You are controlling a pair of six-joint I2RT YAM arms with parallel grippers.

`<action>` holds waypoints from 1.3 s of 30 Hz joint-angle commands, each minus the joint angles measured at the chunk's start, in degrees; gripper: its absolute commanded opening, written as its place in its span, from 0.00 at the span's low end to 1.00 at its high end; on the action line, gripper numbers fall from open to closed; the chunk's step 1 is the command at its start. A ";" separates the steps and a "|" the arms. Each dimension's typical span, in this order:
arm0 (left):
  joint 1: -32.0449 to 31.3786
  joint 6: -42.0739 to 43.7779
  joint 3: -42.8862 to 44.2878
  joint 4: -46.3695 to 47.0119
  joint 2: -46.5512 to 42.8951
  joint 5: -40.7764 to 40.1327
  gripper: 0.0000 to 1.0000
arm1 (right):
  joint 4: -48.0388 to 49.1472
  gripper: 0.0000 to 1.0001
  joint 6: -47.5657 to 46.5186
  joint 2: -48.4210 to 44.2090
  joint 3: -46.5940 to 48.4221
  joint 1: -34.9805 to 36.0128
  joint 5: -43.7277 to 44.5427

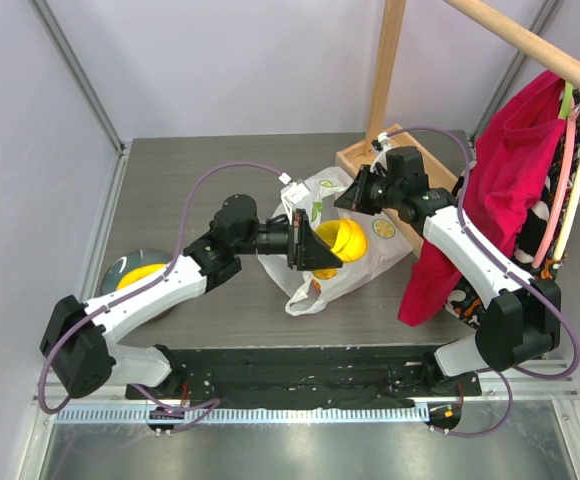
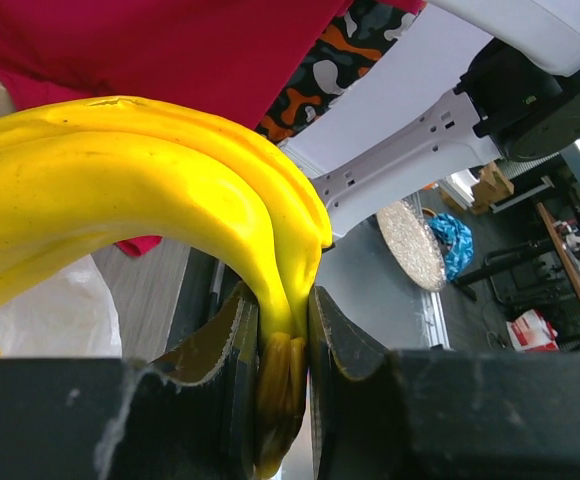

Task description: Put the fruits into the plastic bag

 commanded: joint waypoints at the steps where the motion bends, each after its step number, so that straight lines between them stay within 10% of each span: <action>1: 2.07 -1.42 0.36 8.61 2.11 4.82 0.00 | 1.09 0.01 -0.10 -2.96 1.08 -0.19 0.34; 27: 8.76 2.45 -5.36 12.13 15.73 -1.94 0.00 | 0.38 0.01 -0.36 -3.93 1.17 -0.20 0.08; 39: 1.37 3.77 2.10 9.76 25.57 -2.91 0.00 | 1.17 0.01 0.17 -2.87 0.99 -0.11 -0.71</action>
